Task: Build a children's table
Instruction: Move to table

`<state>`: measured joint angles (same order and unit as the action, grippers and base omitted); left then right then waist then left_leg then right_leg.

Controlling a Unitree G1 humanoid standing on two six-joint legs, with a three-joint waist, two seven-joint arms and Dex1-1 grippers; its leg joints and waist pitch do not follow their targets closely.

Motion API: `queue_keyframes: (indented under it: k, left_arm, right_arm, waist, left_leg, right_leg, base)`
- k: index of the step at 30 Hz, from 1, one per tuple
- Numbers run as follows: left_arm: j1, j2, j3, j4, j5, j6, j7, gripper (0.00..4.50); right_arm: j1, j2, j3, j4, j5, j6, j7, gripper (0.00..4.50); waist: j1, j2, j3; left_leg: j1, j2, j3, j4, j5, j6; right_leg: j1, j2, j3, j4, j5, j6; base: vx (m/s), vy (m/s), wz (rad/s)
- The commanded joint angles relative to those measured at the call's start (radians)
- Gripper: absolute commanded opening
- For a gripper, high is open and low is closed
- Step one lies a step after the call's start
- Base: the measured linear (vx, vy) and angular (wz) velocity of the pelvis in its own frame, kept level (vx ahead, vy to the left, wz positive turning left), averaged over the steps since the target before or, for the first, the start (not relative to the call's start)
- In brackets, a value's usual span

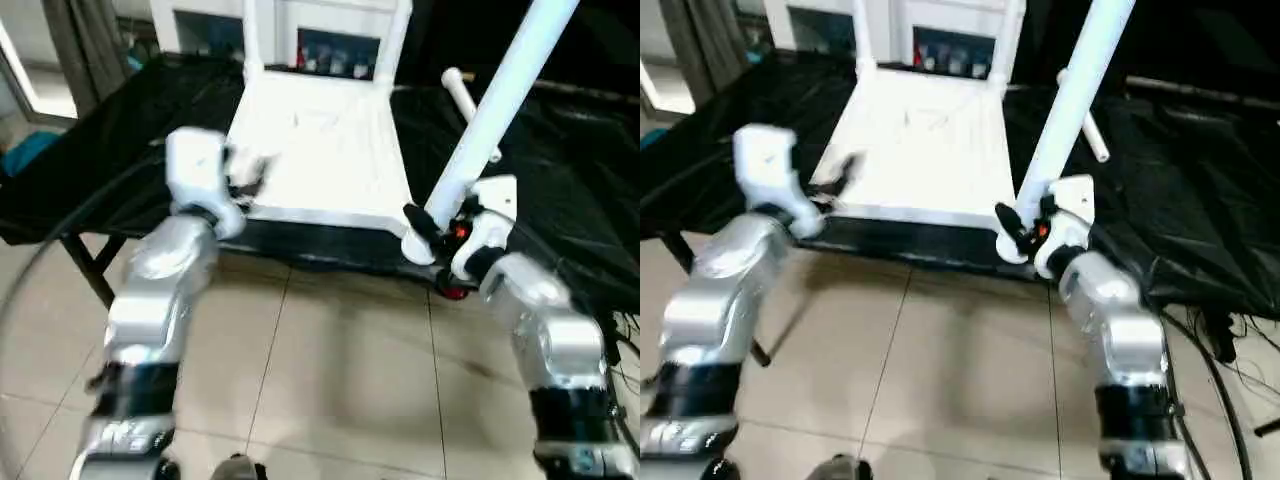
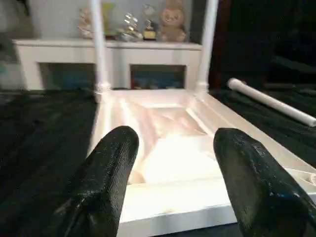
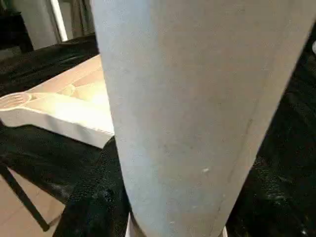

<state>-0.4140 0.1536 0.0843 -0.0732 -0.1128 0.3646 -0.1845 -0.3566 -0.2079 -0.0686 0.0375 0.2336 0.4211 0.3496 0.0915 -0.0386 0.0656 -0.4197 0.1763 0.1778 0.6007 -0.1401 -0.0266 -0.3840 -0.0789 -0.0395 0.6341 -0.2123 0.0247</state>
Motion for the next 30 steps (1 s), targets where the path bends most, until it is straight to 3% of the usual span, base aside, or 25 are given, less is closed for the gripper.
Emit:
queue_keyframes:
  k: [1, 3, 5, 6, 8, 11, 13, 14, 15, 16, 17, 18, 19, 20, 21, 22, 23, 24, 25, 26, 27, 29, 30]
  left_arm:
    - [0.032, -0.023, -0.009, -0.059, 0.007, 0.011, 0.031, 2.98]
    - [0.115, -0.048, -0.017, -0.127, 0.014, 0.012, 0.066, 2.98]
    - [0.127, -0.052, -0.019, -0.133, 0.019, 0.007, 0.076, 2.98]
    - [0.134, -0.051, -0.024, -0.133, 0.023, 0.000, 0.080, 2.98]
    - [0.137, -0.044, -0.032, -0.123, 0.038, -0.019, 0.083, 2.98]
    - [0.125, -0.048, -0.025, -0.118, 0.039, -0.016, 0.082, 2.98]
    - [0.123, -0.046, -0.026, -0.116, 0.042, -0.015, 0.079, 2.98]
    - [0.125, -0.047, -0.028, -0.119, 0.042, -0.013, 0.080, 2.98]
    - [0.123, -0.048, -0.032, -0.119, 0.036, -0.009, 0.073, 2.98]
    - [0.122, -0.046, -0.036, -0.119, 0.034, -0.008, 0.071, 2.98]
    - [0.117, -0.046, -0.041, -0.118, 0.034, -0.010, 0.070, 2.98]
    - [0.115, -0.046, -0.044, -0.117, 0.036, -0.013, 0.071, 2.98]
    - [0.115, -0.046, -0.044, -0.117, 0.036, -0.013, 0.071, 2.98]
    - [0.112, -0.047, -0.046, -0.115, 0.037, -0.016, 0.073, 2.98]
    - [0.112, -0.048, -0.046, -0.114, 0.037, -0.016, 0.073, 2.98]
    - [0.112, -0.047, -0.047, -0.113, 0.038, -0.018, 0.073, 2.98]
    - [0.112, -0.046, -0.047, -0.112, 0.040, -0.019, 0.072, 2.98]
    - [0.111, -0.045, -0.046, -0.111, 0.039, -0.019, 0.071, 2.98]
    - [0.111, -0.044, -0.045, -0.111, 0.038, -0.019, 0.070, 2.98]
    - [0.110, -0.043, -0.045, -0.109, 0.039, -0.019, 0.070, 2.98]
    - [0.109, -0.043, -0.045, -0.108, 0.040, -0.020, 0.070, 2.98]
    - [0.105, -0.039, -0.046, -0.104, 0.040, -0.021, 0.069, 2.98]
    - [0.104, -0.038, -0.046, -0.103, 0.040, -0.021, 0.068, 2.98]
  right_arm:
    - [0.021, 0.001, 0.007, -0.021, -0.018, -0.032, -0.008, 1.93]
    - [0.063, 0.047, -0.027, -0.050, 0.018, -0.050, -0.024, 1.93]
    - [0.070, 0.053, -0.029, -0.058, 0.019, -0.053, -0.027, 1.93]
    - [0.077, 0.054, -0.023, -0.062, 0.013, -0.058, -0.031, 1.93]
    - [0.089, 0.059, -0.011, -0.070, 0.006, -0.068, -0.039, 1.93]
    - [0.092, 0.060, 0.000, -0.079, 0.008, -0.068, -0.038, 1.93]
    - [0.091, 0.059, 0.004, -0.078, 0.010, -0.070, -0.034, 1.93]
    - [0.092, 0.062, 0.003, -0.080, 0.010, -0.071, -0.031, 1.93]
    - [0.092, 0.066, 0.001, -0.081, 0.008, -0.072, -0.031, 1.93]
    - [0.093, 0.068, 0.001, -0.081, 0.007, -0.073, -0.031, 1.93]
    - [0.092, 0.069, 0.001, -0.081, 0.009, -0.074, -0.031, 1.93]
    - [0.092, 0.069, 0.002, -0.081, 0.010, -0.075, -0.032, 1.93]
    - [0.092, 0.069, 0.002, -0.081, 0.010, -0.075, -0.032, 1.93]
    - [0.089, 0.068, 0.005, -0.078, 0.012, -0.078, -0.032, 1.93]
    - [0.089, 0.068, 0.005, -0.077, 0.012, -0.079, -0.032, 1.93]
    - [0.085, 0.070, 0.008, -0.073, 0.013, -0.082, -0.032, 1.93]
    - [0.084, 0.071, 0.009, -0.072, 0.014, -0.084, -0.033, 1.93]
    - [0.083, 0.072, 0.010, -0.071, 0.014, -0.084, -0.033, 1.93]
    - [0.082, 0.072, 0.010, -0.070, 0.014, -0.085, -0.033, 1.93]
    - [0.081, 0.073, 0.012, -0.068, 0.013, -0.086, -0.032, 1.93]
    - [0.080, 0.073, 0.013, -0.067, 0.012, -0.088, -0.031, 1.93]
    - [0.077, 0.074, 0.019, -0.062, 0.011, -0.091, -0.024, 1.93]
    - [0.076, 0.074, 0.021, -0.060, 0.010, -0.092, -0.022, 1.93]
  waist:
    - [-0.003, 0.002, -0.074]
    - [-0.002, 0.001, -0.073]
    - [-0.004, 0.000, -0.074]
    - [-0.003, 0.003, -0.074]
    - [-0.006, 0.001, -0.069]
    - [-0.009, 0.003, -0.063]
    - [-0.018, 0.004, -0.051]
    - [-0.021, 0.003, -0.049]
    - [-0.029, 0.005, -0.041]
    - [-0.037, 0.011, -0.037]
    - [-0.041, 0.016, -0.036]
    - [-0.057, 0.023, -0.035]
    - [-0.065, 0.029, -0.037]
    - [-0.069, 0.029, -0.037]
    - [-0.080, 0.024, -0.034]
    - [-0.089, 0.012, -0.036]
    - [-0.087, 0.010, -0.040]
    - [-0.081, 0.001, -0.047]
    - [-0.070, -0.001, -0.053]
    - [-0.067, -0.002, -0.057]
    - [-0.065, 0.002, -0.060]
    - [-0.068, 0.013, -0.071]
    - [-0.074, 0.019, -0.077]
  left_leg:
    - [0.047, 0.053, -0.016, -0.079, -0.259, -0.053]
    - [0.042, 0.054, -0.018, -0.082, -0.272, -0.055]
    - [0.043, 0.052, -0.018, -0.081, -0.286, -0.047]
    - [0.045, 0.050, -0.019, -0.082, -0.298, -0.050]
    - [0.045, 0.050, -0.021, -0.086, -0.335, -0.062]
    - [0.064, 0.051, -0.028, -0.089, -0.493, -0.098]
    - [0.091, 0.046, -0.035, -0.087, -0.646, -0.108]
    - [0.102, 0.045, -0.036, -0.086, -0.682, -0.107]
    - [0.125, 0.043, -0.040, -0.084, -0.744, -0.102]
    - [0.127, 0.043, -0.048, -0.089, -0.775, -0.105]
    - [0.131, 0.046, -0.052, -0.095, -0.798, -0.109]
    - [0.128, 0.055, -0.062, -0.115, -0.859, -0.121]
    - [0.129, 0.061, -0.066, -0.133, -0.907, -0.128]
    - [0.130, 0.062, -0.067, -0.139, -0.919, -0.130]
    - [0.137, 0.057, -0.060, -0.135, -0.921, -0.128]
    - [0.131, 0.046, -0.056, -0.116, -0.871, -0.116]
    - [0.126, 0.039, -0.050, -0.104, -0.821, -0.106]
    - [0.104, 0.028, -0.036, -0.087, -0.684, -0.072]
    - [0.093, 0.023, -0.025, -0.077, -0.559, -0.040]
    - [0.084, 0.024, -0.024, -0.080, -0.510, -0.027]
    - [0.074, 0.028, -0.025, -0.089, -0.455, -0.014]
    - [0.101, 0.038, -0.029, -0.101, -0.430, 0.004]
    - [0.124, 0.049, -0.036, -0.108, -0.410, 0.031]
  right_leg:
    - [0.017, -0.057, 0.033, -0.083, -0.157, -0.148]
    - [0.021, -0.059, 0.034, -0.082, -0.149, -0.148]
    - [0.019, -0.055, 0.033, -0.085, -0.149, -0.141]
    - [0.017, -0.054, 0.034, -0.087, -0.171, -0.134]
    - [0.014, -0.054, 0.034, -0.093, -0.226, -0.118]
    - [0.010, -0.060, 0.033, -0.110, -0.417, -0.074]
    - [0.005, -0.054, 0.019, -0.139, -0.600, -0.040]
    - [0.007, -0.051, 0.011, -0.148, -0.646, -0.034]
    - [0.013, -0.043, -0.009, -0.167, -0.702, -0.031]
    - [0.031, -0.040, -0.024, -0.175, -0.697, -0.030]
    - [0.038, -0.037, -0.032, -0.174, -0.677, -0.033]
    - [0.061, -0.027, -0.048, -0.159, -0.610, -0.042]
    - [0.076, -0.023, -0.050, -0.140, -0.534, -0.060]
    - [0.081, -0.023, -0.051, -0.137, -0.514, -0.067]
    - [0.081, -0.030, -0.054, -0.144, -0.521, -0.076]
    - [0.090, -0.047, -0.052, -0.163, -0.594, -0.070]
    - [0.098, -0.060, -0.048, -0.176, -0.647, -0.063]
    - [0.119, -0.086, -0.031, -0.192, -0.736, -0.047]
    - [0.125, -0.097, -0.016, -0.200, -0.766, -0.048]
    - [0.133, -0.095, -0.014, -0.197, -0.748, -0.053]
    - [0.139, -0.079, -0.018, -0.187, -0.681, -0.067]
    - [0.127, -0.052, -0.024, -0.161, -0.490, -0.131]
    - [0.117, -0.038, -0.030, -0.137, -0.331, -0.189]
  base:
    - [0.000, 0.000, 0.00]
    - [0.000, 0.000, 0.00]
    - [0.000, 0.000, 0.00]
    - [0.000, 0.000, 0.00]
    - [0.000, 0.000, 0.00]
    - [0.000, 0.000, 0.00]
    - [0.000, 0.000, 0.00]
    - [0.000, 0.000, 0.00]
    - [0.000, 0.000, 0.00]
    - [0.000, 0.000, 0.00]
    - [0.000, 0.000, 0.00]
    - [0.000, 0.000, 0.00]
    - [0.000, 0.000, 0.00]
    - [0.000, 0.000, 0.00]
    - [0.050, 0.017, -0.15]
    - [0.050, 0.017, -0.15]
    - [0.055, 0.007, -0.19]
    - [0.076, -0.007, -0.14]
    - [0.076, -0.007, -0.14]
    - [0.074, -0.013, -0.08]
    - [0.000, 0.000, 0.00]
    - [0.100, -0.006, 0.00]
    - [0.194, -0.013, 0.07]
